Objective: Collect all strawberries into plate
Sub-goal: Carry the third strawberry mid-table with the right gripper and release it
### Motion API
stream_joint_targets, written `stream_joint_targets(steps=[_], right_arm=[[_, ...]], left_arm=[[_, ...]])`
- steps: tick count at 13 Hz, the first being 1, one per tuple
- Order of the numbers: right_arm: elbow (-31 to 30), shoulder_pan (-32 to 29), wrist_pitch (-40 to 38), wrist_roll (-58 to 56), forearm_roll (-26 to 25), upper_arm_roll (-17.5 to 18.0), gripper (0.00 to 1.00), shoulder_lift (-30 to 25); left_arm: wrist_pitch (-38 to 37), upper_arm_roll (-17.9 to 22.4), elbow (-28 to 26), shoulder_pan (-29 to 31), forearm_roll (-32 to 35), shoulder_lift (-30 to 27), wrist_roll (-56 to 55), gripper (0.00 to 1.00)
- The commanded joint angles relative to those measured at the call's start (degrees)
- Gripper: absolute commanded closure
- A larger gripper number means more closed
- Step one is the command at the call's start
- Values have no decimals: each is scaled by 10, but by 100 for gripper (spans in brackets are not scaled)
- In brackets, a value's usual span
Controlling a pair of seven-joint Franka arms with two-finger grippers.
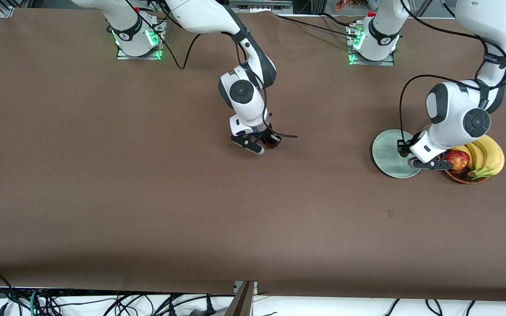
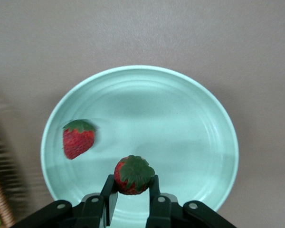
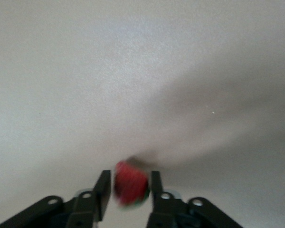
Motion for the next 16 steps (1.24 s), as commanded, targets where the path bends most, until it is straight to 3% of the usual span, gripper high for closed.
stream_joint_targets(steps=[1,2,3,8,10,11,13,16], right_arm=[[36,-17,-83,-7,4,-23,12,-30],[72,-23,-143,-9,1,-45,9,-33],[102,-23,-214,-22,-3,-73,8,-39],[107,-21,-461,-194,-21,-191,8,-133],[98,-18,-519,-260,-54,-231,8,-169],[75,-21,-525,-292,-90,-234,8,-198],[22,-63,-527,-339,-147,-207,8,-272],[-17,-190,-554,-401,-227,-103,5,-362]], left_arm=[[18,3,2,-4,-18,15,25,71],[17,3,3,-4,-18,16,39,32],[12,3,8,-4,-18,16,55,0],[-63,-14,48,-13,-18,-38,-7,0],[-64,-75,48,-14,-18,-50,-99,0],[-64,-115,53,-14,-16,-52,-158,0],[-64,-180,77,-15,-8,-52,-278,0],[-65,-271,116,-28,-7,-48,-415,0]])
